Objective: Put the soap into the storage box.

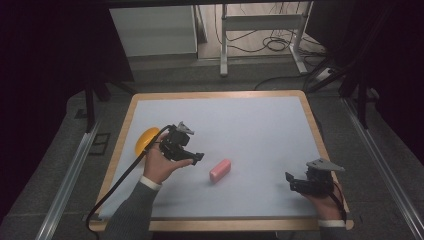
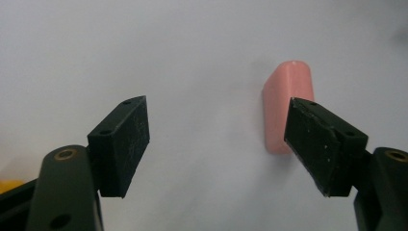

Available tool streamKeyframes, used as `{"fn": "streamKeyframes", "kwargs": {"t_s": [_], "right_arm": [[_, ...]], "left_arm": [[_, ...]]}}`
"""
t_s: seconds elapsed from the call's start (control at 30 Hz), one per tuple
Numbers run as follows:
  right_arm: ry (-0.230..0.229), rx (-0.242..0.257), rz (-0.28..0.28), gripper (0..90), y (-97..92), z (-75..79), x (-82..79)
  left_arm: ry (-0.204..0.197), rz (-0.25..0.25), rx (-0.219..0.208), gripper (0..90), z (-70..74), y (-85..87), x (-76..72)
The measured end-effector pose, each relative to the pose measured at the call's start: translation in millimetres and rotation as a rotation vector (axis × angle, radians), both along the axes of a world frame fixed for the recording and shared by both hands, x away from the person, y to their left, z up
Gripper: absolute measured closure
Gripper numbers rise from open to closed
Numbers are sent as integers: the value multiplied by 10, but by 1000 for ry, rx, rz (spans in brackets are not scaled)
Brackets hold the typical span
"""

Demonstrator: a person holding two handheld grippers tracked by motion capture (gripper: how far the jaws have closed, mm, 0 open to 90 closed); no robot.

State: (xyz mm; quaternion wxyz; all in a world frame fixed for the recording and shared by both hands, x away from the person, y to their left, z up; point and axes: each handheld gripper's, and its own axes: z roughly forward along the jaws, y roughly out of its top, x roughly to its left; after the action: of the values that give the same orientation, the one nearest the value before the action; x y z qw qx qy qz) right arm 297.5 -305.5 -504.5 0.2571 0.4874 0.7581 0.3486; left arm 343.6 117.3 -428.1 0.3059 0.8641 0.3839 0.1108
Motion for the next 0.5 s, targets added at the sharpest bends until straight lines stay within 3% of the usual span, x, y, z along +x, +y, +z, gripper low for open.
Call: {"fn": "streamKeyframes", "kwargs": {"t_s": [0.5], "right_arm": [[-9,-5,16,111,23,-6,-4]], "left_arm": [[48,-43,5,243,-137,-269,0]]}}
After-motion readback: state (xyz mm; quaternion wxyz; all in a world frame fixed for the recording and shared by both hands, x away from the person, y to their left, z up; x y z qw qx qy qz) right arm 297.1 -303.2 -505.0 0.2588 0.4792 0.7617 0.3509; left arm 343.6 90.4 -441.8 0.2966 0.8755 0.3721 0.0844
